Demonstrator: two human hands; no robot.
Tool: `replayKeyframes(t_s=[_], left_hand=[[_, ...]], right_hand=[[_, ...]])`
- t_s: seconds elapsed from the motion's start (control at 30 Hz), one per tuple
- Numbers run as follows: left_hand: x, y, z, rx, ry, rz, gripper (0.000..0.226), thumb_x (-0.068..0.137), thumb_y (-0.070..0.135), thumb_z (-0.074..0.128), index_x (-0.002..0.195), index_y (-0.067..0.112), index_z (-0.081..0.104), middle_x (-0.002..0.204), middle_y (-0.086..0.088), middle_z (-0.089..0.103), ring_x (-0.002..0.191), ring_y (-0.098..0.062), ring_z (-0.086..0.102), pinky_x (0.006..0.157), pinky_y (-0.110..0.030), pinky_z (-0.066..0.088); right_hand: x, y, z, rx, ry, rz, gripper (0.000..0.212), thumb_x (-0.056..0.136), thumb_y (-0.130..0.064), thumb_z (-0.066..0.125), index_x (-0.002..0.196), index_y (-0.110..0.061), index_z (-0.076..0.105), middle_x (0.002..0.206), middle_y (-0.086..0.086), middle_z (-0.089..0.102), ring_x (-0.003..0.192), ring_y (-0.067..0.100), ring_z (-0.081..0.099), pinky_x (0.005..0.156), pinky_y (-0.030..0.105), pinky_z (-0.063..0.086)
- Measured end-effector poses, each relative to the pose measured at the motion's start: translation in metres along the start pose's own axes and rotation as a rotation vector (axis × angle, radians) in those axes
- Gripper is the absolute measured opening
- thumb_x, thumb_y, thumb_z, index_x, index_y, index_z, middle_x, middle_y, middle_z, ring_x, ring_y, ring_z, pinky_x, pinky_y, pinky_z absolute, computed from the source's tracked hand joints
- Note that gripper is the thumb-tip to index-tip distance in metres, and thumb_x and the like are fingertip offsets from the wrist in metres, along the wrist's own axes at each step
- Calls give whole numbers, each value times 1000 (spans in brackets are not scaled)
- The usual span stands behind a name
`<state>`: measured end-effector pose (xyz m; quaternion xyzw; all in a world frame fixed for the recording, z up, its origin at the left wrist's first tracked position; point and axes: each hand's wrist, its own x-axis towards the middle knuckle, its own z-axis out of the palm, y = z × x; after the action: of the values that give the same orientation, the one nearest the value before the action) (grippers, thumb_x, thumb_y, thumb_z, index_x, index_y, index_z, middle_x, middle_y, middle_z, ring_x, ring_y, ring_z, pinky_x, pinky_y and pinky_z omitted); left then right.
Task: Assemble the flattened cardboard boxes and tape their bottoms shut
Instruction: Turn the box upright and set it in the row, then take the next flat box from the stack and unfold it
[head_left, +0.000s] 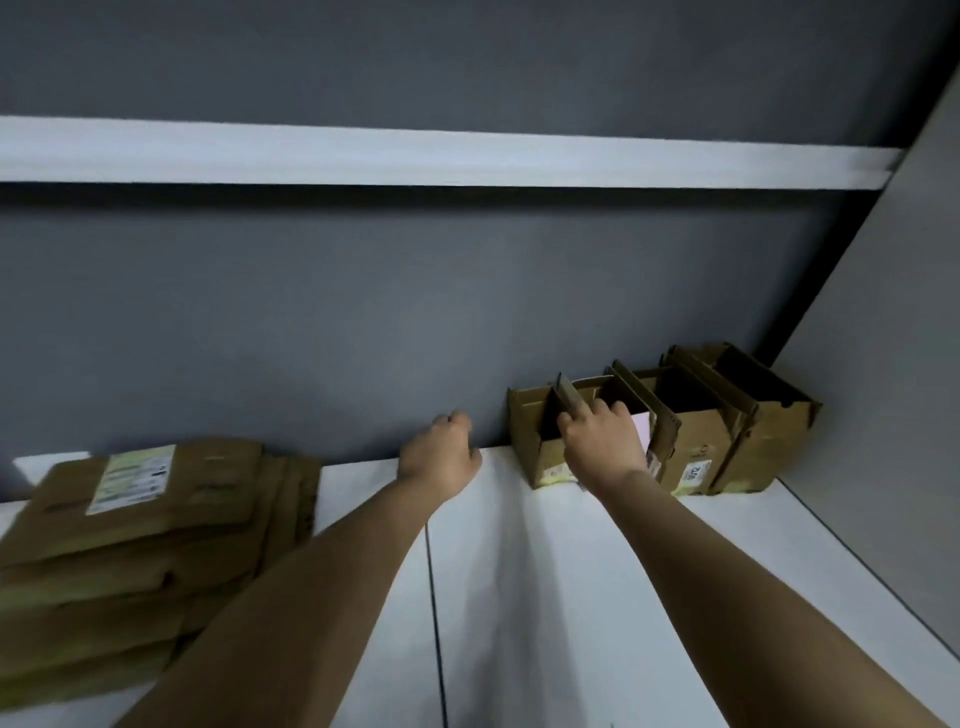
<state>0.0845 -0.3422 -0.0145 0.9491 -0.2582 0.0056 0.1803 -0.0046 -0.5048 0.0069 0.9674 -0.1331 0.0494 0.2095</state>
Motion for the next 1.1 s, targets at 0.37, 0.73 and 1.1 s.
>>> replayKeyframes(t_s=[0.37,0.73,1.1], left_hand=[[-115,-163,-149,443,151,-133,33,99,33,37,118,12,51,118,-12,60,107,-29,57,86,-35,43],[-150,-345,-110,-421,52,-564,74,75,89,23,131,42,36,135,6,51,116,-25,55,102,-51,43],[-136,-367,-68,-280,28,-733,59,97,54,32,146,23,29,155,-13,19,139,-37,23,115,-51,21]], right_hand=[[-8,-150,-148,270,100,-173,24,92,-10,43,108,-12,61,109,10,68,99,30,64,68,26,35],[34,-330,-92,775,-312,-187,43,100,-24,40,141,-13,39,140,15,48,123,34,50,98,41,42],[52,-385,-44,1417,-457,86,49,98,-44,45,138,-15,46,138,11,52,124,32,49,107,44,38]])
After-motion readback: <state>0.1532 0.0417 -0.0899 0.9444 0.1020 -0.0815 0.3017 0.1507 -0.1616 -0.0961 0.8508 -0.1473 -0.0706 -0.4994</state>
